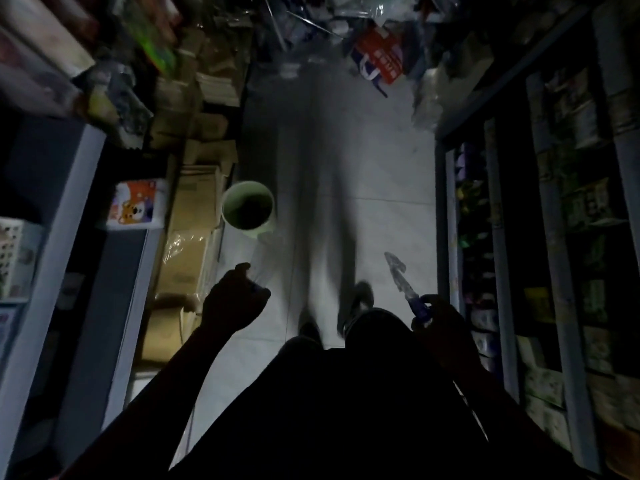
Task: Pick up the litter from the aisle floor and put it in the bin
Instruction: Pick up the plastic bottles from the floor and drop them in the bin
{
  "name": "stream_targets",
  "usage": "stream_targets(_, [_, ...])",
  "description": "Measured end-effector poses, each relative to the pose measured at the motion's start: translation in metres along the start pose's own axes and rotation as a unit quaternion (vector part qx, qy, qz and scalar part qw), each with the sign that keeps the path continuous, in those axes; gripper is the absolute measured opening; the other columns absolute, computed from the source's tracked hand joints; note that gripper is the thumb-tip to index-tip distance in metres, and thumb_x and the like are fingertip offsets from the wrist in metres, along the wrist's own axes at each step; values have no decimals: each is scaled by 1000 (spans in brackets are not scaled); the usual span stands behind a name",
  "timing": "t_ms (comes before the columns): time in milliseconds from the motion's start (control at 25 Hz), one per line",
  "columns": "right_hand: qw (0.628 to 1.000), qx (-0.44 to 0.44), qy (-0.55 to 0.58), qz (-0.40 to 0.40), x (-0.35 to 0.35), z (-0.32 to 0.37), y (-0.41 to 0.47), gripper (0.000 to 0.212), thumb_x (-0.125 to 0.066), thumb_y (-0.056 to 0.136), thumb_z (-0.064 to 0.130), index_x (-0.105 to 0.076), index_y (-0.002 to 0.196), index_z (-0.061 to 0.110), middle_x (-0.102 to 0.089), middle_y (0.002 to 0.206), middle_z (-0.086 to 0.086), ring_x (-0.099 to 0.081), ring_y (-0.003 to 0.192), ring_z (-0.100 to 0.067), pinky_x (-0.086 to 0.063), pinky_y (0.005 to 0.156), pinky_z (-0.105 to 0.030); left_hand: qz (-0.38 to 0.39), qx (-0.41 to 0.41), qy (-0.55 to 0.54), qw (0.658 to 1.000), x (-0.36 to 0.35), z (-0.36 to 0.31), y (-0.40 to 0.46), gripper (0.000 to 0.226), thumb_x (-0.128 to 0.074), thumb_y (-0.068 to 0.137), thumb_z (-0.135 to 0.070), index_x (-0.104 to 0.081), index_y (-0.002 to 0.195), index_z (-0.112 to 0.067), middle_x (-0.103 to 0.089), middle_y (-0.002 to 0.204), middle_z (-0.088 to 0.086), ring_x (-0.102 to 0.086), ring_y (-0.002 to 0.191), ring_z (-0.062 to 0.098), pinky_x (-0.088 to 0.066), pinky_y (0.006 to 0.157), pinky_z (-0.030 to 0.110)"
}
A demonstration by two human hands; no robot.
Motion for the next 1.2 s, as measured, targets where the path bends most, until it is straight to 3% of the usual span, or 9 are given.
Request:
stream_targets(120, [1000,-7,-3,8,15,17,60,43,-71,83,21,-57,122,31,-68,104,-1,-66,85,-24,-55,76,-40,-21,-7,7,1000,23,-45,62,67,-71,86,-36,-45,144,-13,-62,128,10,-62,111,27,-42,85,33])
stream_targets(280, [999,20,-23,35,42,71,162,40,-72,86,20,-61,124,24,-67,108,-3,-65,95,-27,-46,76,-34,-23,26,-8,999,39,-78,122,66,-72,85,-37,-47,142,-12,-63,126,13,-62,112,32,-45,89,37])
stream_targets(400, [993,85,-51,59,61,132,229,39,-70,86,19,-62,124,20,-65,107,-5,-65,99,-30,-47,78,-36,-10,81,-39,996,37,-85,139,72,-70,82,-43,-45,144,-15,-63,128,11,-62,114,30,-47,93,40])
stream_targets(520, [981,153,-91,78,76,204,288,37,-70,88,20,-61,124,18,-63,106,-6,-63,98,-31,-39,77,-31,-10,116,-69,991,33,-79,143,87,-58,75,-64,-46,147,-16,-65,125,8,-64,113,28,-49,94,41])
stream_targets(600, [968,196,-114,107,73,253,312,38,-71,89,19,-59,125,16,-63,108,-6,-62,99,-30,-37,77,-31,4,170,-111,979,32,-66,143,81,-63,79,-59,-46,146,-18,-65,118,4,-64,108,24,-49,94,38])
stream_targets(760, [949,233,-134,165,44,329,346,44,-74,88,16,-56,128,15,-66,114,-6,-63,101,-28,-39,81,-29,-16,263,-182,947,36,-40,150,66,-72,80,-44,-45,137,-20,-68,105,0,-66,98,20,-49,84,35])
stream_targets(960, [946,164,-150,235,-19,380,371,41,-76,89,15,-48,118,9,-64,101,-6,-61,81,-21,-38,58,-20,-33,347,-284,893,44,4,184,43,-70,82,-31,-40,107,-16,-66,86,3,-66,84,33,-52,81,43])
stream_targets(1080, [936,140,-166,279,-69,398,384,37,-74,92,29,-56,118,10,-65,103,-7,-60,88,-26,-41,74,-28,-15,371,-368,853,39,26,217,28,-72,75,-31,-59,95,-17,-73,78,4,-72,80,28,-58,84,50])
stream_targets(1200, [921,114,-186,322,-127,404,397,30,-61,99,28,-61,123,9,-67,113,-12,-64,106,-33,-44,82,-32,9,351,-345,871,32,46,258,29,-71,74,-39,-70,89,-14,-73,81,4,-72,84,28,-58,78,41])
Point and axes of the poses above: each hand's wrist, its own y-axis towards the middle knuckle, its own x-axis out of the back of the hand, z = x × y, the point moved 9 cm from there along y, towards the middle knuckle
